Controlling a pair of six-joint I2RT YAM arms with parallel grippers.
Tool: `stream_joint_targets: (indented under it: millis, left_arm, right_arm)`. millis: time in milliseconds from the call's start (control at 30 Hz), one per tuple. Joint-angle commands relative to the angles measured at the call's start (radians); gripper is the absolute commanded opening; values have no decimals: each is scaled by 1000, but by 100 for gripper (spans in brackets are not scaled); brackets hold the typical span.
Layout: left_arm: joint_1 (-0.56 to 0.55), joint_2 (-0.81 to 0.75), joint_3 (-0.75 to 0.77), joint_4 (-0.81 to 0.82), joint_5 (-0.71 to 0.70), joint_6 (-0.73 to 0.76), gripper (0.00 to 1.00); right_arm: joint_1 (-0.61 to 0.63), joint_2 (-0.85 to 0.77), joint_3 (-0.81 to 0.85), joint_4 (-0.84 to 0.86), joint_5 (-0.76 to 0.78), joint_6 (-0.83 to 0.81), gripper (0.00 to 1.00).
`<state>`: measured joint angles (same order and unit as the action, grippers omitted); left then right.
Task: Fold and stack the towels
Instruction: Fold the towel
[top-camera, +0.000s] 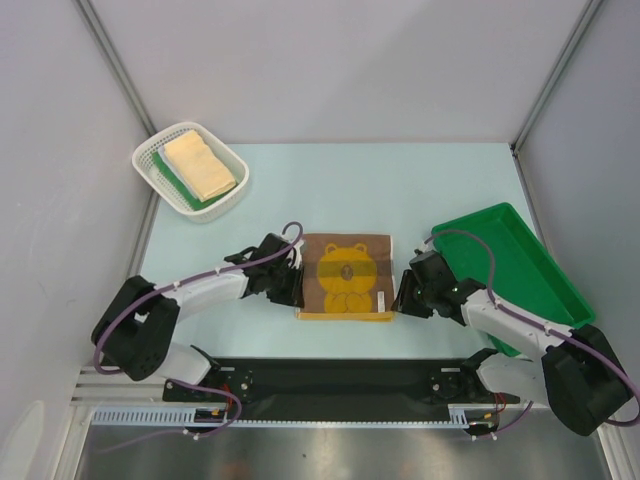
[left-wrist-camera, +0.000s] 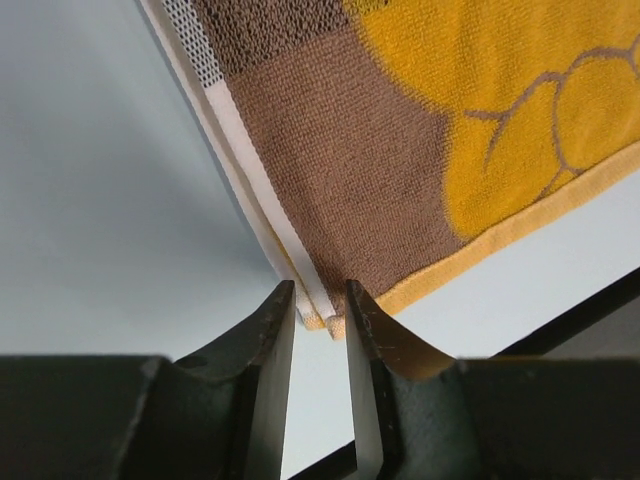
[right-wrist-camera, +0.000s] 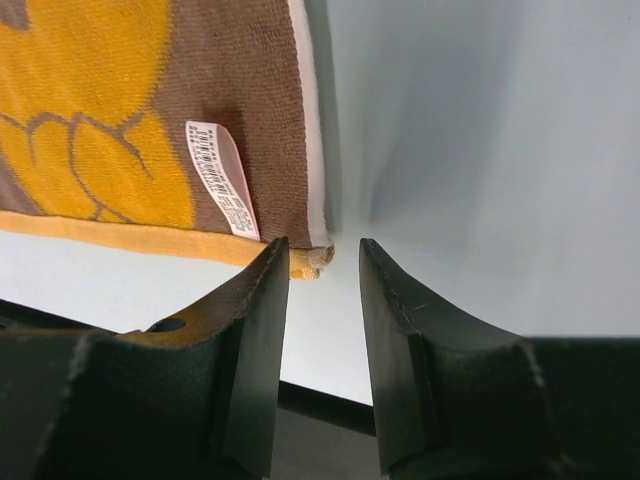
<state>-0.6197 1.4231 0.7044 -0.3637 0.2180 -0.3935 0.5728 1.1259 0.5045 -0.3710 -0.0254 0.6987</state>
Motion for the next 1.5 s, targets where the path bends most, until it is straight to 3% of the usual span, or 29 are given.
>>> stream_joint_targets:
  millis: [0,333,500,567,600,633,667,900,1000,1233,1367,1467]
  left_arm:
    - [-3,11,-6,58,-5,-27,31]
    - [-3,49,-2,66,-2,-34,29]
    - [-3,60,7,45,-22,-41,8]
    - [-3,54,26,19,-32,-42,0]
    - [-3,48,32,6,-35,-44,0]
    - [-3,36,44,0,-35,-48,0]
    - [-3,28,52,-21,-39,-51,0]
    - [-3,16,102,-116,-114,-54,0]
    - [-2,28,84,-107,-112,-53,0]
    - [-2,91,37,-41,-101,-62,0]
    - [-2,111,21,-29,-117,-61,0]
    - [-2,122,26,-41,-129,-59,0]
  right_arm:
    - [7,-9,-27,75,-14,-13,39]
    - [7,20,-38,109,-45,-28,35]
    - [7,15,-37,109,-48,-31,31]
    - [7,8,-31,103,-51,-33,22]
    - [7,5,-26,103,-56,-34,17]
    - [7,2,-24,103,-64,-39,2]
    - [7,-1,-20,101,-85,-41,0]
    - [7,-38,14,38,-119,-13,0]
    - [4,-54,6,43,-139,25,15]
    - [2,-57,-58,147,-199,96,23]
    - [-2,-37,-118,221,-232,119,18]
    - [-2,-23,-135,236,-232,124,6]
